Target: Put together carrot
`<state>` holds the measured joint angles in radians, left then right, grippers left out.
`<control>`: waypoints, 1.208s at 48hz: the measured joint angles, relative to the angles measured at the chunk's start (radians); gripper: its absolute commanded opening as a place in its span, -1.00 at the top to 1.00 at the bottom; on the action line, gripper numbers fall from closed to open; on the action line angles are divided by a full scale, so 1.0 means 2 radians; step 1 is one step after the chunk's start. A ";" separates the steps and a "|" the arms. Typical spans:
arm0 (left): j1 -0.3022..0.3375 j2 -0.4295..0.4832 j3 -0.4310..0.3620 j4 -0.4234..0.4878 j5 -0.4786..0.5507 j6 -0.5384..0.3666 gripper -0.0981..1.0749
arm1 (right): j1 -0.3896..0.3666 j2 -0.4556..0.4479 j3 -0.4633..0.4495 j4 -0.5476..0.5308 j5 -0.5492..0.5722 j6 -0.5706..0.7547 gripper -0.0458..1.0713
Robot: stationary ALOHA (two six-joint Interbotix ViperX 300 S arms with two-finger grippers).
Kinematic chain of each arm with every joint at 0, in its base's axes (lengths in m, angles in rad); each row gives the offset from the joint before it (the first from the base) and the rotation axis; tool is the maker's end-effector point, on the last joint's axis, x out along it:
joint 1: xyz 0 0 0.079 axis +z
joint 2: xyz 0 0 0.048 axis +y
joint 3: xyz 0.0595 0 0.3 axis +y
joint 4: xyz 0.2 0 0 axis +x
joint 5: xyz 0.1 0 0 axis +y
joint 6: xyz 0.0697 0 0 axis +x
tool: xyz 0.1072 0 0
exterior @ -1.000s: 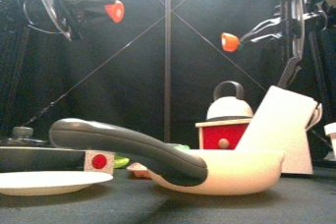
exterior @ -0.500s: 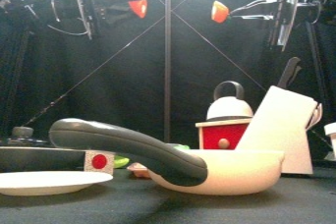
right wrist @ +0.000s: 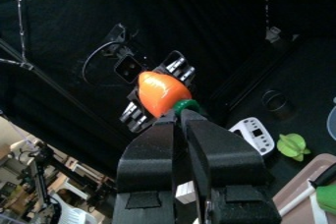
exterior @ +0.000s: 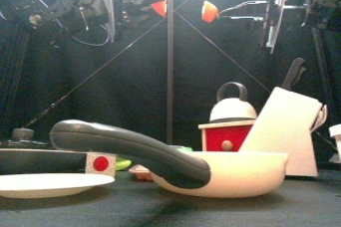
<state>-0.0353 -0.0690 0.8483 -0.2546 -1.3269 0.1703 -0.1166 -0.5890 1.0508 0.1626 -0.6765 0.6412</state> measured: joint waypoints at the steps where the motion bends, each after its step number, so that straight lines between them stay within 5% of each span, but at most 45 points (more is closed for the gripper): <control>1: 0.000 0.005 -0.004 -0.003 -0.001 0.000 -0.26 | 0.000 0.004 -0.002 0.000 -0.002 0.000 0.18; 15: -0.002 0.044 -0.054 -0.025 -0.002 -0.003 -0.26 | 0.002 0.043 -0.022 -0.009 -0.006 -0.001 0.18; 58: -0.010 0.049 -0.061 -0.028 -0.002 -0.005 -0.26 | 0.002 0.053 -0.034 -0.012 -0.008 -0.004 0.18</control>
<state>-0.0552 0.0291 0.7271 -0.3114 -1.3315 0.1595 -0.1135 -0.4832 0.9833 0.1396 -0.6934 0.6335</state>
